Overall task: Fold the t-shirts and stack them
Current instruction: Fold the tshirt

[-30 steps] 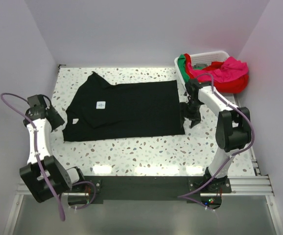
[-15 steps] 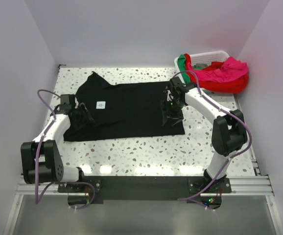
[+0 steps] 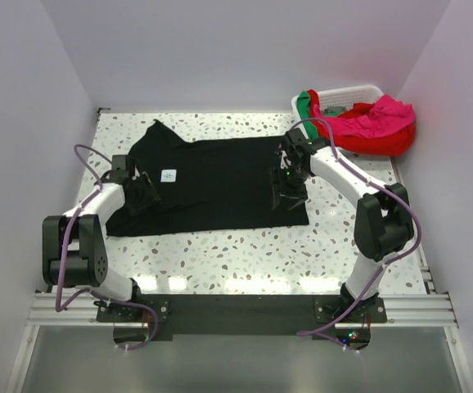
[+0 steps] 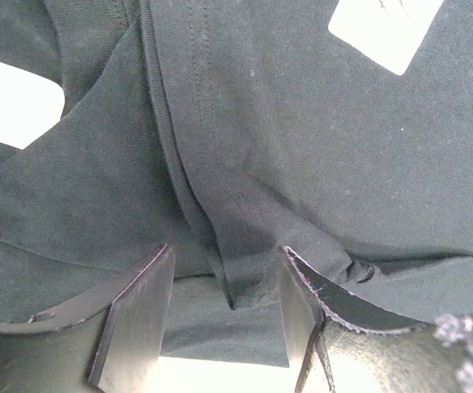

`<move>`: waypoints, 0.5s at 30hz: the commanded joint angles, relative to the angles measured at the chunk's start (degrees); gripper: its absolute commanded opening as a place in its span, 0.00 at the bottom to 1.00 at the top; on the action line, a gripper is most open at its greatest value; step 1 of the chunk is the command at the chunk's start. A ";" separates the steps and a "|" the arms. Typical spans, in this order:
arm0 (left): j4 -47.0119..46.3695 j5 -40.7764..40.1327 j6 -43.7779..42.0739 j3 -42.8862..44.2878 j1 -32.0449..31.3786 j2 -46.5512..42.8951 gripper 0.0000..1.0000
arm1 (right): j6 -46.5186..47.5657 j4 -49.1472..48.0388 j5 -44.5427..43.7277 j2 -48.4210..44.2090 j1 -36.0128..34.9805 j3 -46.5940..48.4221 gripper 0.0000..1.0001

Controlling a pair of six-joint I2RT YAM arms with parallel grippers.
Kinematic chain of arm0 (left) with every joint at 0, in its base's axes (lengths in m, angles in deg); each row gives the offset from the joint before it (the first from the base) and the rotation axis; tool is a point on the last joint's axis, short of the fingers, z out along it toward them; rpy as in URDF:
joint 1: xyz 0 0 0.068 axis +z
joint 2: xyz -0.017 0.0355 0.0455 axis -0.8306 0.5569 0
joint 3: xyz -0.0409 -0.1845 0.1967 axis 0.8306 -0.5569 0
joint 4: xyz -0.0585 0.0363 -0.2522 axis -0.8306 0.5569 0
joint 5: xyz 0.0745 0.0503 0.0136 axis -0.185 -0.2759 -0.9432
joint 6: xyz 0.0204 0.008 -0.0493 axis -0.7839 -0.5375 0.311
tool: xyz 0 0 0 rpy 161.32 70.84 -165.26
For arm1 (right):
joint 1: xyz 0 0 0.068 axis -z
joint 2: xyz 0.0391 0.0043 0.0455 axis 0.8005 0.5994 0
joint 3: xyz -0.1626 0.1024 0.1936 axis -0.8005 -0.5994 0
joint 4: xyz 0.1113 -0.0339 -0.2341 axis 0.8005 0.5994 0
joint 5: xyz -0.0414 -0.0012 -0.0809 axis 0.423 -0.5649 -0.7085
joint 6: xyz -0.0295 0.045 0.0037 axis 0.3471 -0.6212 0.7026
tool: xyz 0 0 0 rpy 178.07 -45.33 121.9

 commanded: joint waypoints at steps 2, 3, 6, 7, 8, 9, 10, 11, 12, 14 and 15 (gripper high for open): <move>-4.48 -0.88 1.01 2.01 -0.74 0.76 0.58 | -0.42 -0.10 -0.79 -2.39 0.17 0.10 0.57; -5.02 -0.35 1.10 2.01 -1.00 1.28 0.58 | -0.51 -0.10 -0.70 -2.48 0.08 0.10 0.57; -7.13 0.44 2.06 2.44 -1.62 2.24 0.59 | -0.51 -0.10 -0.44 -2.30 0.17 0.01 0.57; -8.09 0.70 2.24 2.62 -1.88 2.60 0.59 | -0.60 -0.19 -0.44 -2.30 0.17 0.01 0.57; -8.45 1.23 2.41 2.97 -1.97 3.04 0.59 | -0.60 -0.10 -0.44 -2.21 0.17 0.01 0.57; -8.80 1.58 2.76 3.32 -2.15 3.82 0.59 | -0.60 -0.10 -0.52 -2.21 0.08 -0.08 0.57; -9.24 2.11 2.94 3.76 -2.41 4.27 0.59 | -0.51 0.07 -0.61 -2.30 0.17 -0.16 0.57; -10.37 3.16 3.29 4.02 -2.50 4.71 0.59 | -0.51 0.07 -0.70 -2.48 0.08 -0.17 0.57; -11.25 3.86 3.90 4.20 -2.50 5.23 0.59 | -0.43 0.16 -0.79 -2.39 0.17 -0.08 0.57; -13.53 4.48 4.61 4.64 -3.89 5.68 0.58 | -0.43 0.34 -0.88 -2.39 0.08 0.10 0.57; -14.16 4.57 4.96 5.51 -4.86 6.29 0.59 | -0.43 0.42 -1.05 -2.30 0.08 0.10 0.57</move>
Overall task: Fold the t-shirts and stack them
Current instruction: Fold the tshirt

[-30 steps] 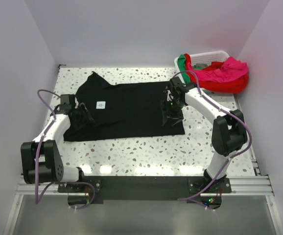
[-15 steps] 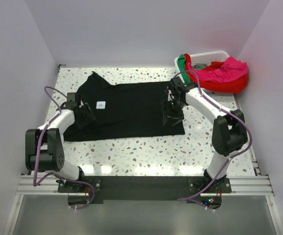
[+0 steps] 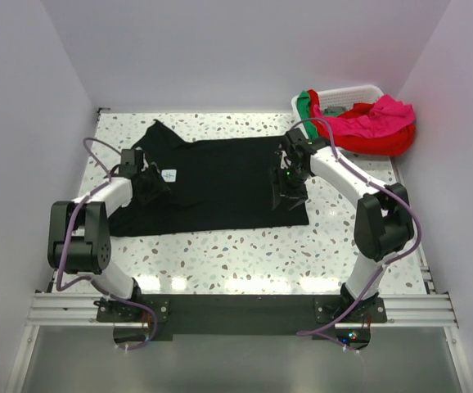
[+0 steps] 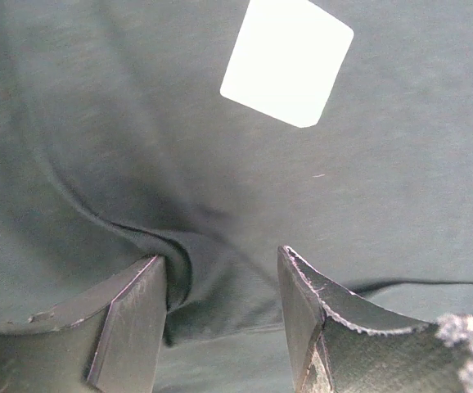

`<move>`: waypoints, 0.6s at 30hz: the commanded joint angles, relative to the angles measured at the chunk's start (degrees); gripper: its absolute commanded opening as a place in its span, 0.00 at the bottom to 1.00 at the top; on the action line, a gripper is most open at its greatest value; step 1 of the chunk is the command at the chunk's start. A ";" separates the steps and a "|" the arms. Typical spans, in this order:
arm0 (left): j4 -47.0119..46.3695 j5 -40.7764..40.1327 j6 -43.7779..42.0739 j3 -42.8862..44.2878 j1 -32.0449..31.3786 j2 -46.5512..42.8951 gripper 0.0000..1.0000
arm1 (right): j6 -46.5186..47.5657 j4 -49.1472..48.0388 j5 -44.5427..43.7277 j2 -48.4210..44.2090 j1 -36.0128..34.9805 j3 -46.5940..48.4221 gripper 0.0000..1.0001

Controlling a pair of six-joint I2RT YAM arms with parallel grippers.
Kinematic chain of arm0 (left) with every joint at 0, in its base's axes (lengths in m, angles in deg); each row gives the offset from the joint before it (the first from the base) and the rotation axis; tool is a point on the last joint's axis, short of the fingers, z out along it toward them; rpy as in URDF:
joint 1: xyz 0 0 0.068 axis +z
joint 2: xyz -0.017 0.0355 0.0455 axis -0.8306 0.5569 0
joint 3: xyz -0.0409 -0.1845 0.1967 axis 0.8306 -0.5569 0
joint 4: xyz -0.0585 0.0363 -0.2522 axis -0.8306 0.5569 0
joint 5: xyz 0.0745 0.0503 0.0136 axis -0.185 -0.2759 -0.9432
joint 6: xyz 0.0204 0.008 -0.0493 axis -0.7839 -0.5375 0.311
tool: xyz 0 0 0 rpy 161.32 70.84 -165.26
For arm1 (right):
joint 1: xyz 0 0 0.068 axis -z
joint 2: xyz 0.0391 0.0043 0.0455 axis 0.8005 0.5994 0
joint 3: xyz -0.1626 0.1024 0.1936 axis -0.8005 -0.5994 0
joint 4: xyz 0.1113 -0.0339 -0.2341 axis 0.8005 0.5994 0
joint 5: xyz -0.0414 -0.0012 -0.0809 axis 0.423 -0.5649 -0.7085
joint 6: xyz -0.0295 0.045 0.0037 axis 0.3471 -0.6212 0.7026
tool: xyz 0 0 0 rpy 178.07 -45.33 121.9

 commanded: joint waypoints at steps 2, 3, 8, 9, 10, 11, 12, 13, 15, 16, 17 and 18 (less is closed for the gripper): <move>-6.62 2.10 2.47 4.67 -3.10 1.64 0.58 | -0.32 0.38 -1.01 -2.13 0.08 0.27 0.57; -6.63 1.93 2.82 6.07 -3.89 2.69 0.58 | -0.23 0.38 -1.01 -2.04 0.08 0.27 0.57; -8.29 3.06 3.44 9.77 -6.18 7.16 0.58 | 0.12 0.73 -1.10 -1.60 0.17 0.54 0.57; -8.64 3.51 3.96 10.82 -6.88 7.87 0.58 | 0.12 0.82 -1.18 -1.51 0.08 0.63 0.57; -9.08 3.95 4.23 11.26 -7.15 8.40 0.58 | 0.12 0.91 -1.18 -1.34 0.08 0.71 0.57; -10.22 4.38 4.58 11.62 -7.50 8.84 0.58 | 0.21 0.91 -1.18 -1.25 0.17 0.89 0.57; -10.92 5.00 5.54 11.97 -7.94 9.20 0.58 | 0.30 1.00 -1.44 -1.33 0.08 0.98 0.57; -12.15 5.09 5.99 12.23 -8.12 9.29 0.58 | 0.30 1.17 -1.36 -1.16 0.08 0.89 0.57; -13.30 5.79 7.39 12.85 -8.21 9.11 0.59 | 0.30 1.17 -1.45 -1.07 0.08 1.15 0.57; -13.74 5.97 7.66 13.11 -8.29 9.11 0.59 | 0.30 1.26 -1.45 -0.90 0.08 1.24 0.57; -14.44 6.23 8.01 13.38 -8.29 8.85 0.59 | 0.39 1.26 -1.45 -0.63 0.17 1.50 0.57; -14.71 6.23 8.45 13.81 -8.29 8.15 0.59 | 0.39 1.26 -1.45 -0.46 0.08 1.59 0.57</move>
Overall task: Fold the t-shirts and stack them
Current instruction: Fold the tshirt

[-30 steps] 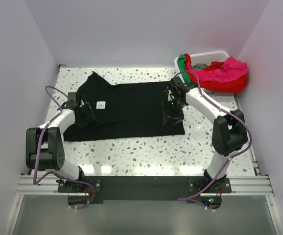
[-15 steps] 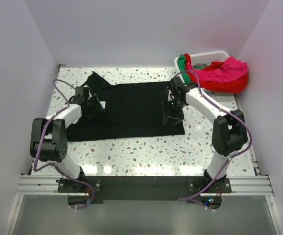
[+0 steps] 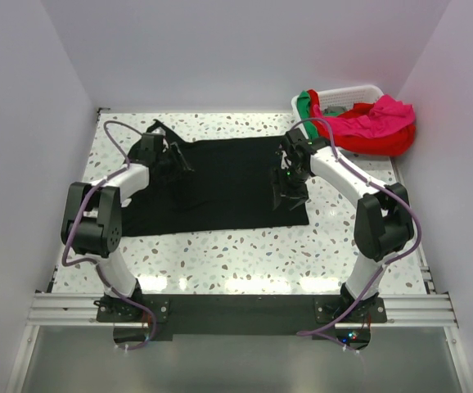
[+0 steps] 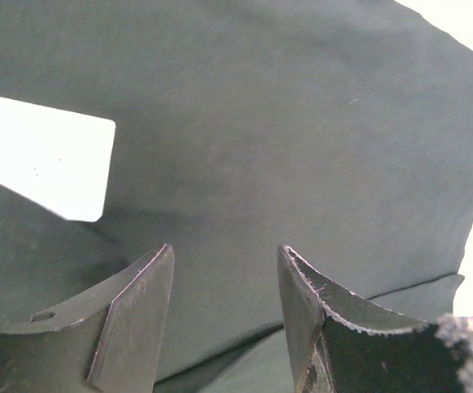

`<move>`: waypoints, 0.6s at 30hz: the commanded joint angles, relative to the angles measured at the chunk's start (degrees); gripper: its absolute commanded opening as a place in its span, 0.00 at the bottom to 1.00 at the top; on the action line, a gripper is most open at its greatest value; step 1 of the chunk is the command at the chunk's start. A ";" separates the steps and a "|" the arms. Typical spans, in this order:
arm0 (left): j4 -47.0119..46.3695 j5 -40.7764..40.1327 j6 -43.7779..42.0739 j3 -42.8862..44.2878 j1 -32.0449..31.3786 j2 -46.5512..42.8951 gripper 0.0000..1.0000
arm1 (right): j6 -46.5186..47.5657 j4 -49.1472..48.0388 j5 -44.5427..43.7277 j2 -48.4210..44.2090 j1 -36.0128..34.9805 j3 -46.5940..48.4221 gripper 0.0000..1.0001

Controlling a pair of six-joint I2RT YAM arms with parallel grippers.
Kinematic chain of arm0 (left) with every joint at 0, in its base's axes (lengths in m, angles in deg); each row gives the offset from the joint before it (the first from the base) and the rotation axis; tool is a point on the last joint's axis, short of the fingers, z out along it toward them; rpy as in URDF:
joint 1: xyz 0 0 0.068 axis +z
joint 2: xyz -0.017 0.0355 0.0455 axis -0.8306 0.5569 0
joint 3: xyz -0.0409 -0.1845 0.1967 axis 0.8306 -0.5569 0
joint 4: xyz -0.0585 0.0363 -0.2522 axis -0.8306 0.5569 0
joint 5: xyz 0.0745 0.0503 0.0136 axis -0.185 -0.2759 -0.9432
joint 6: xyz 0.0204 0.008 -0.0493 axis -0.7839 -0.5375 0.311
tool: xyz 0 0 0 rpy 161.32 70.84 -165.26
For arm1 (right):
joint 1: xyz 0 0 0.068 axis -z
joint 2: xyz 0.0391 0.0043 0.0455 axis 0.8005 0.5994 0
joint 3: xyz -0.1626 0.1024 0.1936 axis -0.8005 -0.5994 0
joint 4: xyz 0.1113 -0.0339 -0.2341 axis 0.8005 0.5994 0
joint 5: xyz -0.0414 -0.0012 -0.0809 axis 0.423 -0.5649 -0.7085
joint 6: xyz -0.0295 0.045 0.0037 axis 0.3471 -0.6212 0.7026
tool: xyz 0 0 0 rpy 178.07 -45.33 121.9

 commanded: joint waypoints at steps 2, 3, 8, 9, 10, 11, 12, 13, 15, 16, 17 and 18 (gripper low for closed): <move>-6.23 1.23 2.79 3.31 -0.21 -2.61 0.59 | 0.43 0.95 -0.44 -0.13 0.08 1.85 0.57; -6.32 0.97 2.97 3.13 -0.12 -4.09 0.59 | 0.60 0.78 -0.18 -0.04 0.08 1.94 0.57; -6.15 -0.61 2.62 1.02 -0.12 -9.90 0.60 | 1.22 -0.63 1.66 0.05 0.17 2.65 0.58; -5.54 -1.92 2.53 -0.29 -0.12 -11.82 0.60 | 1.40 -0.89 2.28 0.22 0.17 2.82 0.58; -3.44 -2.63 2.53 -0.91 -0.12 -12.63 0.60 | 1.40 -1.76 3.07 0.31 0.17 3.00 0.58; -2.12 -3.25 2.44 -1.44 -0.12 -13.59 0.60 | 1.40 -2.03 4.21 0.49 0.08 3.17 0.58; -0.63 -4.65 2.35 -2.14 -0.12 -13.86 0.60 | 1.48 -2.29 4.65 1.10 -0.09 3.52 0.58; 1.57 -5.01 2.35 -2.75 -0.12 -14.04 0.60 | 1.49 -2.21 4.92 1.37 -0.18 4.31 0.58; 2.29 -5.01 3.14 -5.12 -0.21 -14.30 0.59 | 1.57 -2.12 5.53 2.33 -0.27 5.02 0.58; 2.20 -5.01 3.58 -6.18 -0.21 -14.48 0.59 | 1.66 -2.21 5.71 2.68 -0.36 5.46 0.58; 1.94 -4.84 4.37 -7.15 -0.38 -14.57 0.59 | 1.66 -2.12 5.89 2.77 -0.53 5.63 0.58; 1.68 -4.84 4.63 -8.55 -0.47 -14.31 0.59 | 1.66 -2.21 6.06 2.95 -0.45 5.72 0.58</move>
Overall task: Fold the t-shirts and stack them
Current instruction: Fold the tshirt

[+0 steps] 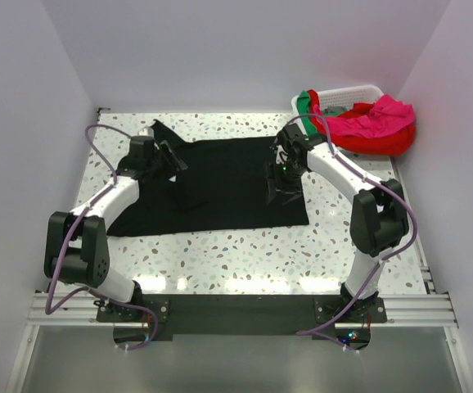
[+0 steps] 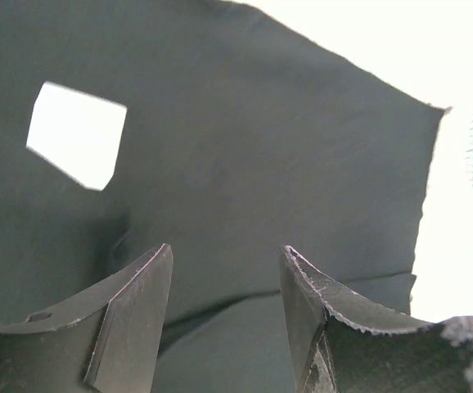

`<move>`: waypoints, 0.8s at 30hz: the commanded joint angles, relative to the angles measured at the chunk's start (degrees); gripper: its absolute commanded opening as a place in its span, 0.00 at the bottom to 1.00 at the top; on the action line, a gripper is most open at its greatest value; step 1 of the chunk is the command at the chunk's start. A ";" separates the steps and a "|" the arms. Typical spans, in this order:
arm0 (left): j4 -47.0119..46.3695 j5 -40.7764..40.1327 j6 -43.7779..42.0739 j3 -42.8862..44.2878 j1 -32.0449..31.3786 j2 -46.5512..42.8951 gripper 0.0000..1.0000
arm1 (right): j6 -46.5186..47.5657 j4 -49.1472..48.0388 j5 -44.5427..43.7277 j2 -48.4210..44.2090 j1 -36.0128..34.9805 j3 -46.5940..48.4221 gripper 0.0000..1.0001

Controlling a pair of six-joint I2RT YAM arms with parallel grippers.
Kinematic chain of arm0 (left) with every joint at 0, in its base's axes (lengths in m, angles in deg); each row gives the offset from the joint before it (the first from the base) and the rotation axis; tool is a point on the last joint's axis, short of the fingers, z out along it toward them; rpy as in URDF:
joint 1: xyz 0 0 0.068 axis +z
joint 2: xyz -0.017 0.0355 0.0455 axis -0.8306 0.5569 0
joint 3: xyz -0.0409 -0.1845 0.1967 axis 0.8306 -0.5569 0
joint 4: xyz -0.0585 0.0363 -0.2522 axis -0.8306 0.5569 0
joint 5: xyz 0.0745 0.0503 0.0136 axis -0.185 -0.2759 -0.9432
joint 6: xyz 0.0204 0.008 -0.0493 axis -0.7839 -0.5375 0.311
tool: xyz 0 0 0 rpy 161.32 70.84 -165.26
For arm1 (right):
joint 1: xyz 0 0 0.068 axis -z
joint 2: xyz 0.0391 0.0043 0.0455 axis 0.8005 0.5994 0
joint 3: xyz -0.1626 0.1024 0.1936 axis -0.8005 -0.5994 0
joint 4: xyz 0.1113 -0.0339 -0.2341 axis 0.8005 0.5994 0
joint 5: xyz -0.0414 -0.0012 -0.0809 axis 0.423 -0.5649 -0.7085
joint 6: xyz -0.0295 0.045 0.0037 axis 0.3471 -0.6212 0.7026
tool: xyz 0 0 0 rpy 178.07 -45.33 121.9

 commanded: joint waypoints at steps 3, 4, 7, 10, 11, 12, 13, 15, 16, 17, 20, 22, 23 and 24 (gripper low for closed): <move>4.08 -2.98 2.28 -3.91 -0.89 1.90 0.59 | 1.05 -0.81 2.37 0.92 -0.40 2.27 0.58; 4.70 -3.33 2.28 -3.73 -0.97 2.25 0.59 | 1.22 -0.72 2.37 0.83 -0.40 2.18 0.58; 4.53 -4.39 1.84 -3.29 -1.41 3.31 0.59 | 1.23 -0.81 2.19 0.57 -0.40 1.75 0.58; 4.26 -4.74 1.14 -2.24 -1.76 4.97 0.59 | 1.23 -0.90 2.02 0.57 -0.49 1.66 0.58; 4.26 -4.66 1.14 -2.15 -1.77 5.41 0.59 | 1.14 -0.90 1.93 0.48 -0.40 1.65 0.58; 4.18 -4.57 0.96 -1.98 -1.94 5.85 0.59 | 1.14 -0.90 1.93 0.48 -0.32 1.65 0.58; 4.18 -4.48 1.05 -1.89 -2.03 6.73 0.59 | 1.05 -0.90 1.75 0.48 -0.32 1.57 0.58; 2.95 -3.87 0.96 -1.71 -2.56 7.79 0.59 | 1.05 -0.90 1.58 0.30 -0.40 1.65 0.59; 2.68 -3.69 1.05 -1.62 -2.82 8.40 0.59 | 1.05 -0.72 1.49 0.39 -0.40 1.74 0.59; 2.33 -3.34 1.31 -1.53 -3.26 8.75 0.59 | 0.96 -0.72 1.40 0.48 -0.40 1.74 0.59; 1.72 -3.08 1.66 -0.49 -4.22 10.69 0.59 | 0.96 -0.63 1.31 0.65 -0.40 1.83 0.59; 1.71 -2.90 1.75 0.22 -4.66 12.09 0.59 | 0.88 -0.46 1.14 0.83 -0.40 1.92 0.59; 1.71 -2.81 1.92 0.83 -5.19 12.44 0.59 | 0.87 -0.20 0.96 1.00 -0.40 2.01 0.59; 1.71 -2.81 1.93 1.19 -5.46 12.80 0.59 | 0.87 -0.11 0.96 1.27 -0.40 2.01 0.59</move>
